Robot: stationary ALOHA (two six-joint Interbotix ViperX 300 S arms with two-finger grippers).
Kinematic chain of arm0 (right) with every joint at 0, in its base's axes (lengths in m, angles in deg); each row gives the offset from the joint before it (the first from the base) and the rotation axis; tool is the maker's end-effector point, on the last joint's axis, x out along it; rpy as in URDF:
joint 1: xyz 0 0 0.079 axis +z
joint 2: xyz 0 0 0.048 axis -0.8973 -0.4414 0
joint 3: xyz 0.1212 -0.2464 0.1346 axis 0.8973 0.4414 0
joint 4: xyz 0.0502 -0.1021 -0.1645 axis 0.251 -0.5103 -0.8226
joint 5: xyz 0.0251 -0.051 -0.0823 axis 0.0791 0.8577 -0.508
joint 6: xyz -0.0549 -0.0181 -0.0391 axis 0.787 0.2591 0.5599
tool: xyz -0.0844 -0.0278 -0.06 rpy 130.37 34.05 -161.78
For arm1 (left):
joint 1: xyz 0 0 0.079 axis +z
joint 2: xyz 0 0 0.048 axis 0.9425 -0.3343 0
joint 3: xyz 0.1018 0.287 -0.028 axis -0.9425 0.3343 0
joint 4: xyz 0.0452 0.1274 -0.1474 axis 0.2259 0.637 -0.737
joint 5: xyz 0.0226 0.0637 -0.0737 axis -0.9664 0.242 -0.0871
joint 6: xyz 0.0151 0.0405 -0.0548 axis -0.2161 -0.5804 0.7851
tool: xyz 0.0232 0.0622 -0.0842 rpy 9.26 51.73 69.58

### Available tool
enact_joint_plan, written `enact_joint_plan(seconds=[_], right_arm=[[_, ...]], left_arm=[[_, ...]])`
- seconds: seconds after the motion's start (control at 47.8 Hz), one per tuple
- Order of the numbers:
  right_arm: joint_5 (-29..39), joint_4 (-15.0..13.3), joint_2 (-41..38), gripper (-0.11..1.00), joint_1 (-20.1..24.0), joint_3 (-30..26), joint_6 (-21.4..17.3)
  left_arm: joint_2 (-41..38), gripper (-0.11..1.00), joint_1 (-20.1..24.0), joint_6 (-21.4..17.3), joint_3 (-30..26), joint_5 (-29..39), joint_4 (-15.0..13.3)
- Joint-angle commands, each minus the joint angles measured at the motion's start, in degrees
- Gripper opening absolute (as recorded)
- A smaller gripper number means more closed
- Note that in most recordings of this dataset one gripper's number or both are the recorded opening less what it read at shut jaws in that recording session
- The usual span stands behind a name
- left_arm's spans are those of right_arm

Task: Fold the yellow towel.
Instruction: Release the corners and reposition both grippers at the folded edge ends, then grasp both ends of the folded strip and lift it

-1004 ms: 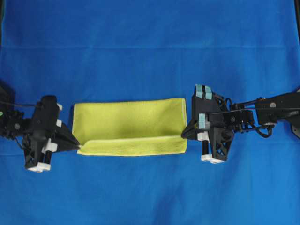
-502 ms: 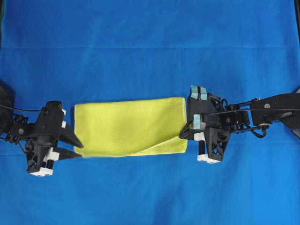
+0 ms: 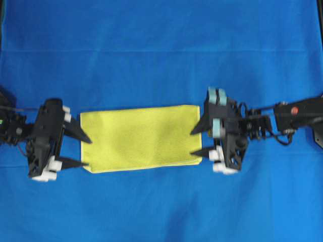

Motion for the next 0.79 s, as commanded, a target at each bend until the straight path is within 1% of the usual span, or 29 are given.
enact_joint_plan(seconds=[0.0,0.042,0.125,0.209,0.314,0.585,0.774], right_arm=[[0.4,-0.2,1.0,0.62,-3.4,-0.8,-0.1],[0.8,-0.2,0.8,0.62,-4.9,-0.7,-0.1],[1.7,-0.2,0.1,0.62,-8.3,-0.7,-0.1],[2.1,-0.3,-1.1,0.62,-10.6,-0.7,-0.1],[2.0,-0.5,-3.3,0.62,-12.5,-1.1,-0.1],[2.0,-1.1,-6.7,0.62,-13.1,-1.9,-0.1],[1.5,-1.1,-9.1,0.62,-14.2,-1.8,-0.1]], left_arm=[[0.6,0.66,3.7,-0.9,-0.4,0.3,0.0],[0.4,0.66,5.8,-1.4,-0.4,0.7,0.0],[-0.1,0.66,8.5,-2.2,0.0,1.5,0.0],[-0.8,0.66,10.5,-2.6,0.6,1.6,0.0],[-1.7,0.66,12.4,-2.8,1.2,1.7,0.0],[-5.0,0.66,15.6,-2.8,2.6,0.8,0.1],[-8.4,0.63,18.9,-2.8,4.5,-2.5,0.0]])
